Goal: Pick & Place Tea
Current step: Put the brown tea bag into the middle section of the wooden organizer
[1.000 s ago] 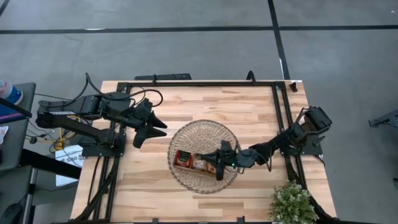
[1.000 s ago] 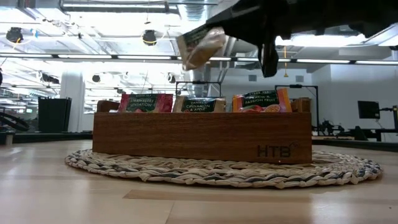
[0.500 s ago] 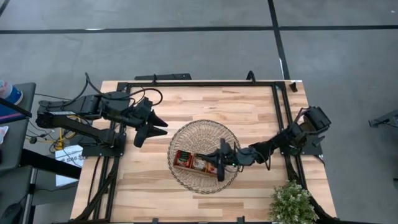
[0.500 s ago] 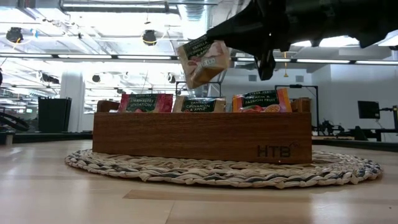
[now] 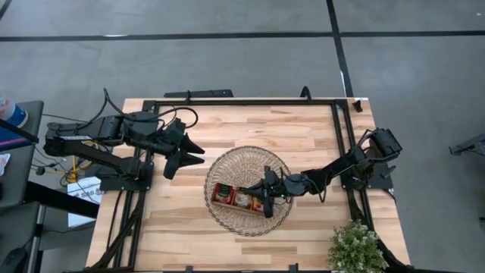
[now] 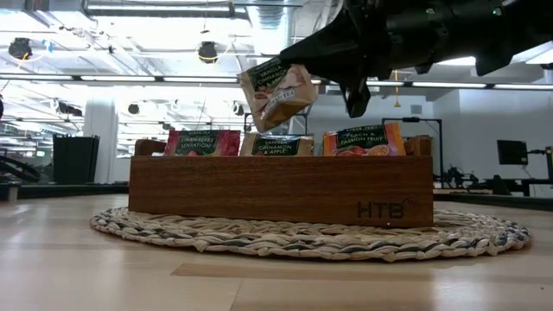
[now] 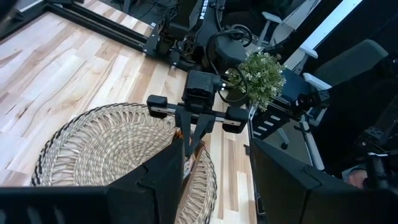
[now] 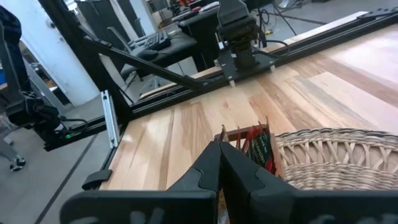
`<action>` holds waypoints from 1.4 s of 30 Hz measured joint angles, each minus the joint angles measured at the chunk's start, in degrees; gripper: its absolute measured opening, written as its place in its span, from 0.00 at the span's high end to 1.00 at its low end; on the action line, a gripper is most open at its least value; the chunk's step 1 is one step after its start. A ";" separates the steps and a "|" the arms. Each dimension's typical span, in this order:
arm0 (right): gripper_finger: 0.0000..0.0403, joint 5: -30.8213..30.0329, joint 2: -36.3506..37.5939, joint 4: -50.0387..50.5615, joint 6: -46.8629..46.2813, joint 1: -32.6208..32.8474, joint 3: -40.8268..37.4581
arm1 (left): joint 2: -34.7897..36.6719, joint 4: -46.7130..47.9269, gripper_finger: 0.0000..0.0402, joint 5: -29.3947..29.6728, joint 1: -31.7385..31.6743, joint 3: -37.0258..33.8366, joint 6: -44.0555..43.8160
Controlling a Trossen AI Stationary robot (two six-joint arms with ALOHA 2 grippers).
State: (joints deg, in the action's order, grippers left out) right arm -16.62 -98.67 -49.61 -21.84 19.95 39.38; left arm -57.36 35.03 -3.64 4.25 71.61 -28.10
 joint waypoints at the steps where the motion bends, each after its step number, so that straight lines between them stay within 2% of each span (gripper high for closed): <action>1: 1.00 0.47 0.00 0.08 -0.01 -0.20 0.00 | 0.00 0.02 0.57 0.02 0.00 0.00 0.00; 22: 1.00 5.32 0.00 0.32 -0.19 -2.25 0.04 | 0.00 0.00 0.57 0.68 0.00 0.00 0.22; 37: 1.00 5.43 -0.60 -3.38 -0.87 -2.82 0.09 | 0.00 0.01 0.57 0.90 0.00 0.00 0.22; 42: 1.00 1.86 -7.32 -14.78 -2.49 -0.79 0.45 | -0.02 0.02 0.57 0.87 0.00 0.00 0.22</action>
State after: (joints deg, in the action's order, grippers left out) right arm -14.76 -105.99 -64.39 -24.34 19.16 39.83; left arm -57.39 35.05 -2.76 4.25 71.61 -27.88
